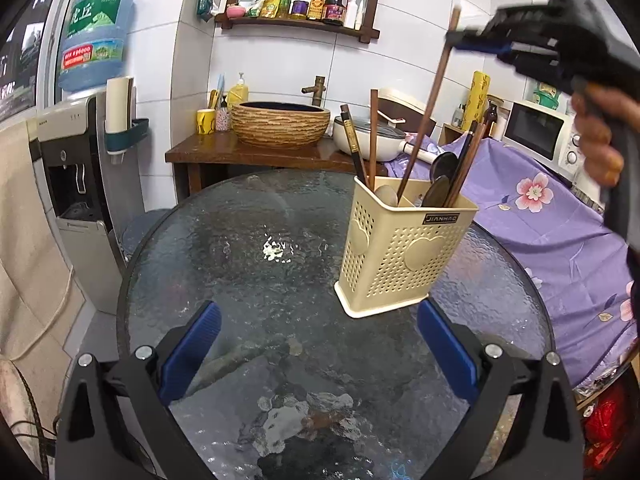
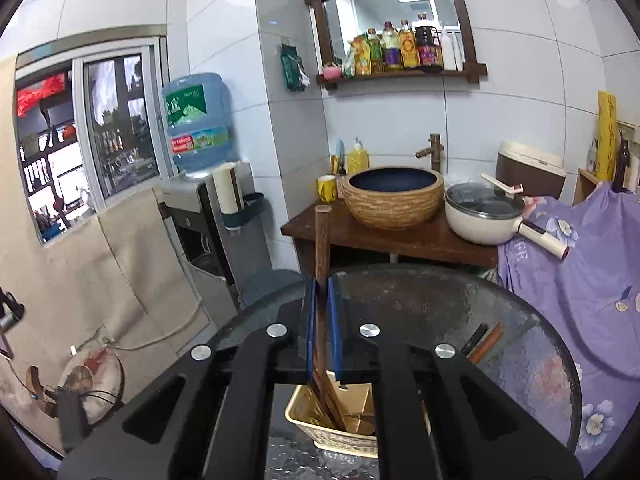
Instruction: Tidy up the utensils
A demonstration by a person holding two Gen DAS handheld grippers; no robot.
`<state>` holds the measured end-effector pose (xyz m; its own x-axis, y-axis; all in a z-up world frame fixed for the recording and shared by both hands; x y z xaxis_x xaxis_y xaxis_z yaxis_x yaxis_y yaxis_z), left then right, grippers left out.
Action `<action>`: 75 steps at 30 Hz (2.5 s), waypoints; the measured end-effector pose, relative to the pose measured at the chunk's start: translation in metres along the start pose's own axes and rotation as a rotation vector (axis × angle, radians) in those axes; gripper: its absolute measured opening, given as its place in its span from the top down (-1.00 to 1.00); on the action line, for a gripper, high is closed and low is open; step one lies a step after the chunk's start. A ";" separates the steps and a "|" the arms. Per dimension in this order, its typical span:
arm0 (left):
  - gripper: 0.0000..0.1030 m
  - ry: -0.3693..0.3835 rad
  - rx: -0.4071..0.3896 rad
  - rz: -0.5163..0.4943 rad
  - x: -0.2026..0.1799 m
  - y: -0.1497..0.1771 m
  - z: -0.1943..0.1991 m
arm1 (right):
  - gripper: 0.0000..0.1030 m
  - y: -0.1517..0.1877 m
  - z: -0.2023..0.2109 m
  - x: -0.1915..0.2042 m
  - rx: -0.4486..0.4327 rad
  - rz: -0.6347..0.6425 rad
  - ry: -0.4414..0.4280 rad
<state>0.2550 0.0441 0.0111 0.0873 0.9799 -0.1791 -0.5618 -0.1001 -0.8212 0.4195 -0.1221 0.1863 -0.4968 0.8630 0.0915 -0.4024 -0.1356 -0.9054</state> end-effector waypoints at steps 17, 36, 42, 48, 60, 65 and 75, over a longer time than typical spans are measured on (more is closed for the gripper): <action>-0.89 -0.038 -0.103 -0.088 -0.018 -0.033 -0.018 | 0.87 0.072 -0.051 0.002 0.119 0.029 0.013; -0.89 -0.018 -0.071 -0.043 -0.014 -0.001 -0.006 | -0.14 0.100 -0.048 -0.015 0.071 -0.055 0.046; -0.89 -0.013 -0.070 -0.032 -0.008 0.015 0.007 | -0.40 0.107 -0.006 -0.020 -0.009 -0.133 0.043; -0.89 0.005 -0.115 -0.014 -0.004 0.036 0.031 | -0.71 0.141 0.061 -0.005 -0.106 -0.119 0.105; -0.89 -0.014 -0.312 -0.035 -0.010 0.076 0.120 | -0.90 0.263 0.189 0.056 -0.217 -0.090 0.264; -0.89 -0.010 -0.333 -0.142 -0.031 0.088 0.150 | -0.90 0.294 0.230 0.074 -0.226 -0.083 0.318; -0.89 0.022 -0.330 -0.185 -0.058 0.107 0.172 | -0.90 0.303 0.268 0.105 -0.260 -0.013 0.370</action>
<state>0.0488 0.0064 0.0269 0.1821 0.9831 -0.0197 -0.2398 0.0250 -0.9705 0.0394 -0.2029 0.0324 -0.1661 0.9861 -0.0082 -0.1766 -0.0379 -0.9836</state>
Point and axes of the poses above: each gripper's, at about its wrist camera, not at the fingertips, and z roughly against the way its jaws point, x to its left, y to its underside, the point moved 4 cm from there along -z, roughly the way its jaws point, and after that the axes turned 3 degrees about z, right-handed, at the moved point
